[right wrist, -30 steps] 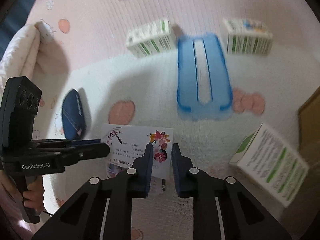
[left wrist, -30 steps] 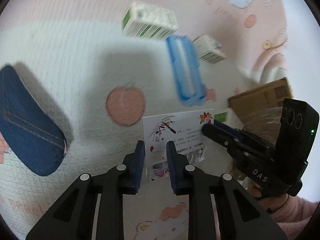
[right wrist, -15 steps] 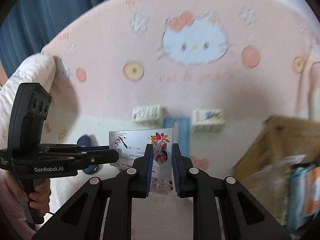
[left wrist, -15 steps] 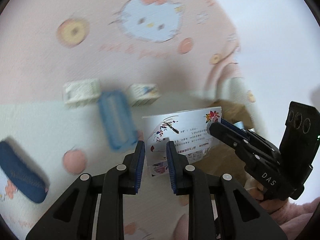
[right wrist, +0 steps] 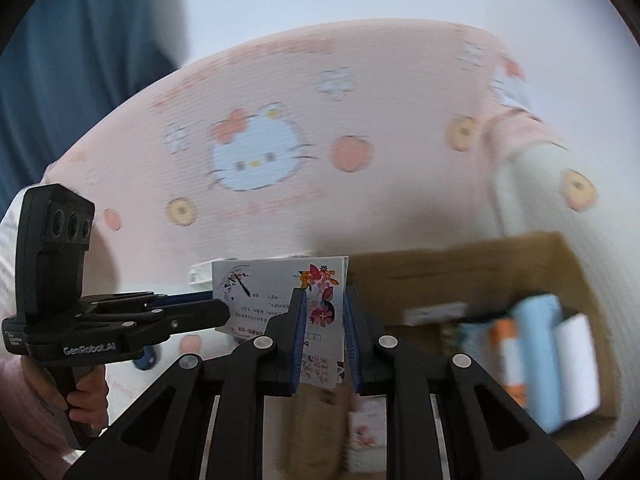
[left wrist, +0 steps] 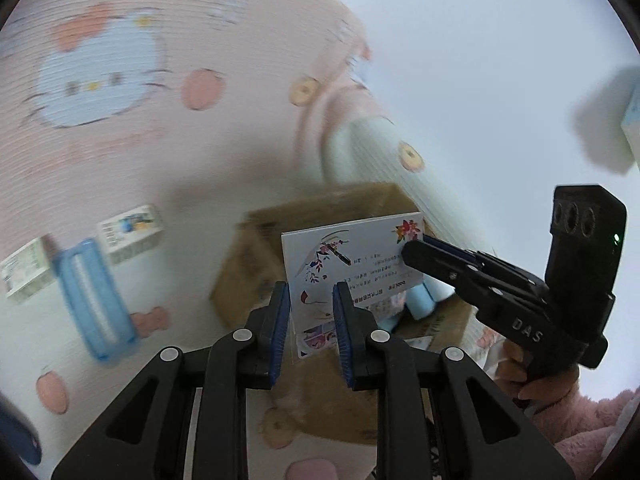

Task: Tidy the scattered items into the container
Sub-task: 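Carry the flower card with the left gripper over the cardboard box, then open the left gripper to drop the flower card into the box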

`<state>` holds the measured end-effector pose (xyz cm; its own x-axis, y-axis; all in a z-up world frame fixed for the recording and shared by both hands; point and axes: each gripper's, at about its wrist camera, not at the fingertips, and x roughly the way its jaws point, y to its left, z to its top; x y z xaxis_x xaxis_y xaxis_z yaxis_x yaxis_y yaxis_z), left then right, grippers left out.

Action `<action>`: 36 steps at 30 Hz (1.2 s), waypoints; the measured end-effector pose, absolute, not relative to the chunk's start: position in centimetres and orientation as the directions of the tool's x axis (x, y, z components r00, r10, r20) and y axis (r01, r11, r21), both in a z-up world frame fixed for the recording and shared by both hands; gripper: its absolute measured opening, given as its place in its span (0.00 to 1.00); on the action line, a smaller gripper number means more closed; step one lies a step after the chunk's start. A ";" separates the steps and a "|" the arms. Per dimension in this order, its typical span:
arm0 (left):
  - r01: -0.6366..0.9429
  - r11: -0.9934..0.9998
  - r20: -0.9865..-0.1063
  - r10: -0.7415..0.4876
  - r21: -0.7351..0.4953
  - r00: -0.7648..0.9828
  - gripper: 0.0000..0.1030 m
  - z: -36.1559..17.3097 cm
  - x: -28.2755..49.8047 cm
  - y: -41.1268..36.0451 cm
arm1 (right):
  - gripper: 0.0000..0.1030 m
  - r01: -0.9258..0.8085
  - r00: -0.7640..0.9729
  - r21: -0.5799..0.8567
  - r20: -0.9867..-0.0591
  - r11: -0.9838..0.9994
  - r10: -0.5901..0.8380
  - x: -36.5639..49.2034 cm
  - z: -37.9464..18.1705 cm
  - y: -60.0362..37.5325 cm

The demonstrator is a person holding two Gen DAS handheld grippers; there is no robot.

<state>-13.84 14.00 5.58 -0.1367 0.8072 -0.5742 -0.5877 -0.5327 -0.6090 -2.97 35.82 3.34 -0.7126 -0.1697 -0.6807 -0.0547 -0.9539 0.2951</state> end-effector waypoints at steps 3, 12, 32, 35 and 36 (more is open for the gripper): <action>-0.605 -0.518 -0.598 0.797 -0.605 -0.085 0.24 5.3 -13.6 17.2 | 0.15 -0.111 -0.682 0.311 -0.714 -0.944 -0.156 -2.6 2.1 38.9; -0.499 -0.510 -0.642 0.755 -0.700 0.129 0.23 2.1 -13.2 22.6 | 0.15 -0.212 -0.548 0.432 -0.795 -0.876 -0.260 -1.5 -2.0 45.0; -0.520 -0.597 -0.786 0.535 -0.611 0.309 0.25 0.7 -9.4 25.6 | 0.16 -0.257 -0.280 0.473 -0.871 -0.843 -0.403 -0.1 -5.6 45.5; -0.534 -0.601 -0.801 0.500 -0.595 0.330 0.26 0.6 -9.3 25.6 | 0.16 -0.259 -0.215 0.441 -0.894 -0.859 -0.394 -0.8 -6.3 45.0; -0.548 -0.599 -0.808 0.491 -0.584 0.325 0.26 0.7 -9.2 25.5 | 0.16 -0.247 -0.197 0.410 -0.908 -0.878 -0.369 -1.1 -6.3 44.8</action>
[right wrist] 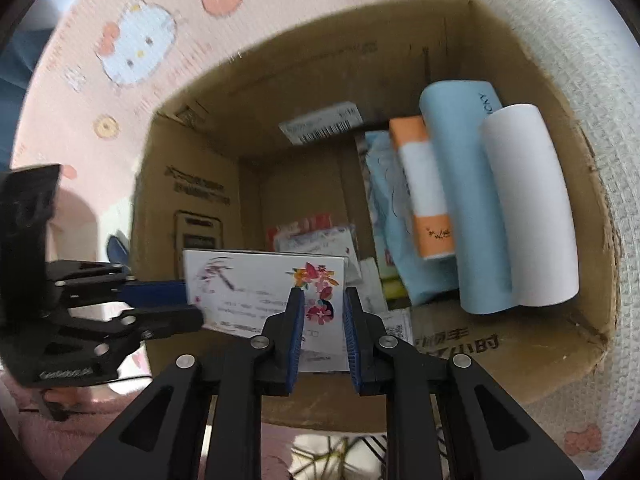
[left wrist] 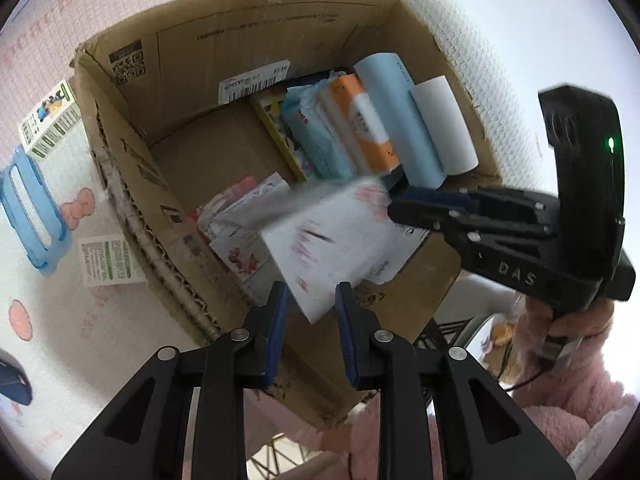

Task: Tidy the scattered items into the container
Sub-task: 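Open the left gripper to drop the flower card into the box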

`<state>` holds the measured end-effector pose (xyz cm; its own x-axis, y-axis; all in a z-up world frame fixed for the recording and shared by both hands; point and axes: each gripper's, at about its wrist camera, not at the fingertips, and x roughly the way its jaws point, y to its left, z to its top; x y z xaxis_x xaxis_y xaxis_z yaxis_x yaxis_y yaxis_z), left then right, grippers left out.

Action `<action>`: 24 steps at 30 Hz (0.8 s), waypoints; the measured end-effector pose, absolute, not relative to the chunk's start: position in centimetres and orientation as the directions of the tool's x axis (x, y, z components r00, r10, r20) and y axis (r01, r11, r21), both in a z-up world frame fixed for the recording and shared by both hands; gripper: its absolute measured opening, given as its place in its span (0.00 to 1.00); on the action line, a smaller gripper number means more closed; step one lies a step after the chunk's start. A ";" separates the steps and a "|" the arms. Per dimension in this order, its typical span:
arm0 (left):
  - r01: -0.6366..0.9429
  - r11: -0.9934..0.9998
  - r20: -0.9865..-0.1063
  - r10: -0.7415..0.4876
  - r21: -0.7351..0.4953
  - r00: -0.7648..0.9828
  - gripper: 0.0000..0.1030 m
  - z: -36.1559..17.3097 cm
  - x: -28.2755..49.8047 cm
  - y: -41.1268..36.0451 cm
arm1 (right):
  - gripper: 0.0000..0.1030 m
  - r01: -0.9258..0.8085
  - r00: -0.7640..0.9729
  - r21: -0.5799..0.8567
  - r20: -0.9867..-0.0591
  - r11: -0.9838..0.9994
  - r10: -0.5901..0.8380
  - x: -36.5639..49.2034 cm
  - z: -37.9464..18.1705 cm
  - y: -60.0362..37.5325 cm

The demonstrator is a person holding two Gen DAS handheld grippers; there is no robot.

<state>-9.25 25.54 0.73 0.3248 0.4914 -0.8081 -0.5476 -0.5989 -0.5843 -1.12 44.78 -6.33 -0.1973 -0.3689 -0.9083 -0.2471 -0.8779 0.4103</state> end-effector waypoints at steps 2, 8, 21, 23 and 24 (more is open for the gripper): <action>-0.560 -0.594 -0.812 0.485 -0.578 0.323 0.27 0.8 -9.3 25.5 | 0.16 -0.241 -0.189 0.390 -0.917 -0.889 -0.351 -1.3 -6.2 44.7; -0.598 -0.563 -0.814 0.488 -0.570 0.317 0.27 1.0 -8.9 25.3 | 0.16 -0.212 -0.210 0.363 -0.924 -0.907 -0.321 -2.7 -5.5 44.5; -0.652 -0.648 -0.814 0.575 -0.393 -0.082 0.42 4.0 -11.9 21.7 | 0.18 -0.273 -0.204 0.532 -0.846 -0.801 -0.492 -8.2 -8.4 42.5; -0.619 -0.645 -0.783 0.617 -0.448 -0.077 0.42 3.9 -13.1 20.6 | 0.21 -0.312 -0.188 0.538 -0.843 -0.783 -0.504 -8.9 -9.2 42.2; -0.601 -0.650 -0.775 0.627 -0.465 -0.079 0.42 3.7 -13.5 20.1 | 0.22 -0.327 -0.182 0.539 -0.842 -0.776 -0.508 -9.2 -9.6 42.1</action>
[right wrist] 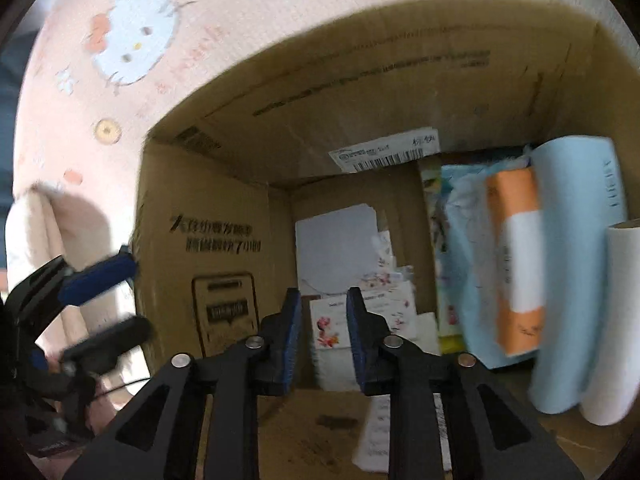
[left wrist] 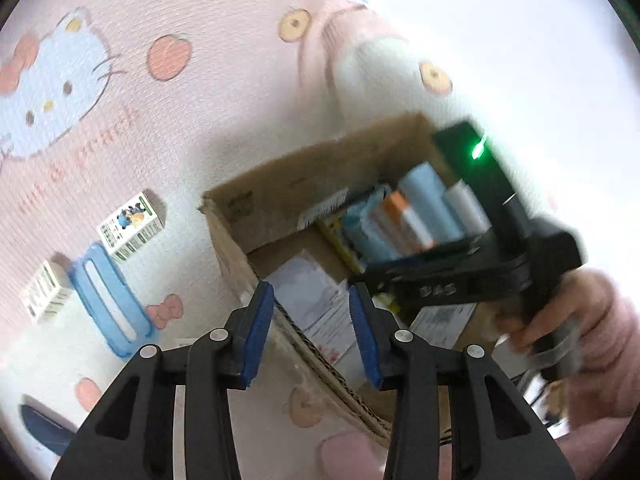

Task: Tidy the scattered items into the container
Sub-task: 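Open the left gripper to drop the flower card into the box, then move the left gripper back over the sheet to the denim pouch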

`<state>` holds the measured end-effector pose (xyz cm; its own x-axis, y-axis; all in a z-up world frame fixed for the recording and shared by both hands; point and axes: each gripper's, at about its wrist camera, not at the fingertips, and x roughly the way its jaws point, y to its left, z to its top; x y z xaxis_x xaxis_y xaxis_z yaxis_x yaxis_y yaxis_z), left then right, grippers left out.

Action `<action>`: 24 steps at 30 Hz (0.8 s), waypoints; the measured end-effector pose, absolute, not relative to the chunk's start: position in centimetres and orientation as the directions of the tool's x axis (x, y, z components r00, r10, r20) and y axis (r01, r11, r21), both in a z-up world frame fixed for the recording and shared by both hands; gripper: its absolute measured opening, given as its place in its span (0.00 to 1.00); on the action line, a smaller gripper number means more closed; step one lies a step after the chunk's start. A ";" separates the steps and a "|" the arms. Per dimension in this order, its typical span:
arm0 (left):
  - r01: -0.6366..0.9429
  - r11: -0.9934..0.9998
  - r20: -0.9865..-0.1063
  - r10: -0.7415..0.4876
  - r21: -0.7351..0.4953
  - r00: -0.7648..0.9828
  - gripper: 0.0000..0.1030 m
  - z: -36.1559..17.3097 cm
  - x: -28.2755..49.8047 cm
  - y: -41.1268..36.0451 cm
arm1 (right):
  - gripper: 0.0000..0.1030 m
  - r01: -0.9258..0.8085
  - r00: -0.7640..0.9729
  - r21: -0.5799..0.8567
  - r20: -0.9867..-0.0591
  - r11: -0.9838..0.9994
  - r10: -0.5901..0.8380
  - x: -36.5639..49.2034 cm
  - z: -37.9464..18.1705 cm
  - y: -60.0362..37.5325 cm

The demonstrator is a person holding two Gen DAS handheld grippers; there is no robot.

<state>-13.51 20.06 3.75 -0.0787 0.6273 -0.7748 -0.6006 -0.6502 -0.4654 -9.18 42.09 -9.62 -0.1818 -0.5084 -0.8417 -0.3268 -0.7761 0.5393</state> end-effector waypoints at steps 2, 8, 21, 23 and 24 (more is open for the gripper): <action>-0.580 -0.670 -0.773 0.625 -0.463 -0.106 0.42 3.5 -14.0 19.2 | 0.23 -0.359 -0.164 0.536 -0.842 -0.764 -0.513 -9.6 -10.3 41.7; -0.542 -0.688 -0.756 0.639 -0.481 -0.140 0.29 2.7 -14.8 16.5 | 0.23 -0.421 -0.181 0.555 -0.826 -0.717 -0.534 -9.3 -10.1 41.4; -0.497 -0.784 -0.844 0.508 -0.372 -0.170 0.47 1.1 -18.0 9.2 | 0.23 -0.163 -0.390 0.312 -0.892 -0.936 -0.230 -10.3 2.5 34.9; -0.483 -0.795 -0.843 0.504 -0.366 -0.190 0.53 0.5 -18.3 7.8 | 0.23 -0.115 -0.396 0.308 -0.886 -0.944 -0.241 -10.9 3.6 33.3; -0.484 -0.792 -0.834 0.514 -0.372 -0.199 0.54 -0.1 -18.3 7.1 | 0.23 -0.094 -0.395 0.311 -0.884 -0.946 -0.251 -11.4 4.1 32.4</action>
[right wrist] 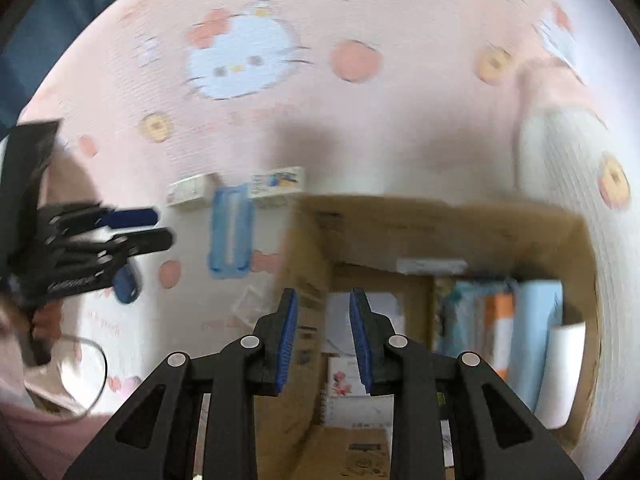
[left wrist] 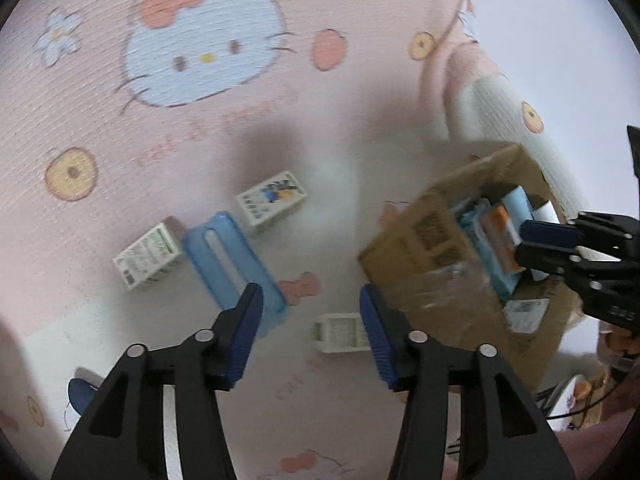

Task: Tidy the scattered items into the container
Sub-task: 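Move the left gripper back over the sheet to the denim pouch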

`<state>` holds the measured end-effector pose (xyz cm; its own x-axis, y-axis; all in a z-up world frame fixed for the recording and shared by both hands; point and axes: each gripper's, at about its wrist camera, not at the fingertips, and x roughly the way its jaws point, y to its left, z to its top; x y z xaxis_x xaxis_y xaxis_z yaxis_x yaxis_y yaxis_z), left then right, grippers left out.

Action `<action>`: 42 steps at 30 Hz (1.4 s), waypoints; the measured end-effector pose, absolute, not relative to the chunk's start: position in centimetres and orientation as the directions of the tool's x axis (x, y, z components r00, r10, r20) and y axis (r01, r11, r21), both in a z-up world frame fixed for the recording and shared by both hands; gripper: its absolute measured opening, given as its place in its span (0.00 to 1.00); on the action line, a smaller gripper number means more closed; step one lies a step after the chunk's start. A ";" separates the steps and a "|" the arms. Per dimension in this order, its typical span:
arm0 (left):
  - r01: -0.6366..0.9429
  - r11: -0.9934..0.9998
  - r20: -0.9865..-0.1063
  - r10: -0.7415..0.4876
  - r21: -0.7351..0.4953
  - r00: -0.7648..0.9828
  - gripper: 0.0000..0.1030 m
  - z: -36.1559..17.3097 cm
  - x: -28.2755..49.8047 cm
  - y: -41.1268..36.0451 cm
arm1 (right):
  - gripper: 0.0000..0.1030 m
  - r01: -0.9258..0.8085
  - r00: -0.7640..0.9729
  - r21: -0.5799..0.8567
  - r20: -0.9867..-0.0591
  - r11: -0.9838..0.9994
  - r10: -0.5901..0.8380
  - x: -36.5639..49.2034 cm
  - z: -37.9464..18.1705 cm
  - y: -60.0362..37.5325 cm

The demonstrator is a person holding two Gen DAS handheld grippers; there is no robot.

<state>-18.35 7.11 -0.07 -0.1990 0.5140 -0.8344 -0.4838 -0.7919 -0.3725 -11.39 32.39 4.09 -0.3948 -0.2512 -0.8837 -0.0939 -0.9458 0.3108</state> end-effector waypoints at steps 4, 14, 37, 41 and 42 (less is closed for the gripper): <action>-0.499 -0.767 -0.779 0.574 -0.404 -0.252 0.54 -2.5 -18.2 4.9 | 0.23 -0.043 -0.389 0.285 -0.888 -0.958 -0.247 -13.5 4.1 29.5; -0.467 -0.745 -0.767 0.612 -0.477 -0.193 0.54 -8.3 -18.2 1.3 | 0.23 0.049 -0.224 0.353 -0.908 -0.934 -0.355 -18.8 0.8 21.8; -0.186 -0.727 -0.714 0.686 -0.661 -0.142 0.53 -18.0 -22.3 -0.1 | 0.33 -0.079 0.100 0.275 -0.954 -0.958 -0.282 -24.4 -10.2 19.2; -0.118 -0.720 -0.708 0.694 -0.684 -0.134 0.53 -19.7 -23.5 -0.1 | 0.34 -0.095 0.116 0.262 -0.955 -0.960 -0.272 -27.1 -12.1 18.5; -0.100 -0.724 -0.712 0.689 -0.682 -0.134 0.52 -20.0 -23.7 -0.2 | 0.34 -0.101 0.124 0.263 -0.954 -0.960 -0.274 -27.5 -12.4 18.5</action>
